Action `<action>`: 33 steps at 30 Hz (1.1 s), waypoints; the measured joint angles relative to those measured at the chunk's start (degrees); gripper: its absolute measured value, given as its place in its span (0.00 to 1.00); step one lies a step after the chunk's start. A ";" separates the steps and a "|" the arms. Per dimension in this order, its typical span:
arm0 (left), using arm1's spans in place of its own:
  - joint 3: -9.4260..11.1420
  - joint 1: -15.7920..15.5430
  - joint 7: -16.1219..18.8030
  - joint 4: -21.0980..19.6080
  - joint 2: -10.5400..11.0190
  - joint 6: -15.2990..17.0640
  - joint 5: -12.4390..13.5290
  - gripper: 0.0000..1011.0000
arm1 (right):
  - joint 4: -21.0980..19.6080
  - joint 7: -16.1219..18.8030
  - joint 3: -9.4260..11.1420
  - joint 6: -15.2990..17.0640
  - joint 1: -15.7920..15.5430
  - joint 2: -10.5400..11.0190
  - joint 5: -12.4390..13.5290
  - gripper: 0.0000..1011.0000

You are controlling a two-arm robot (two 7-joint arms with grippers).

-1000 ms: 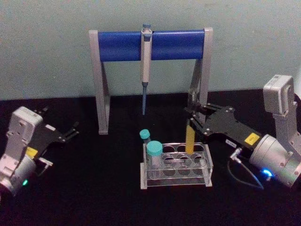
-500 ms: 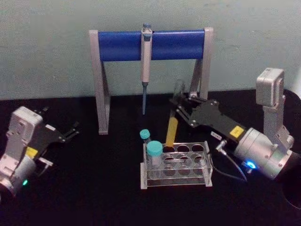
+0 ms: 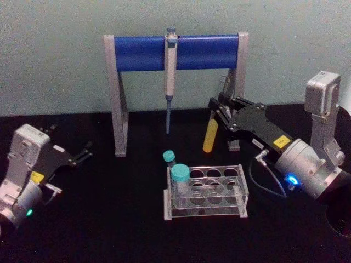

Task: Pick up the test tube from the test tube rack, shake it, then place it back into the test tube rack.

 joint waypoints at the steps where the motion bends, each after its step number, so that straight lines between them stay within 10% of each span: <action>1: 0.00 0.00 0.00 0.00 0.00 0.00 0.00 0.99 | 0.00 0.00 0.00 0.00 0.00 0.00 0.00 0.23; 22: 0.00 0.00 0.00 0.00 0.00 0.00 0.00 0.99 | -1.12 -0.47 1.38 0.88 -1.15 0.44 -1.57 0.23; 33: 0.00 0.00 0.00 0.00 0.00 0.00 0.00 0.99 | -6.78 -0.62 2.91 4.23 -5.69 4.55 -2.66 0.23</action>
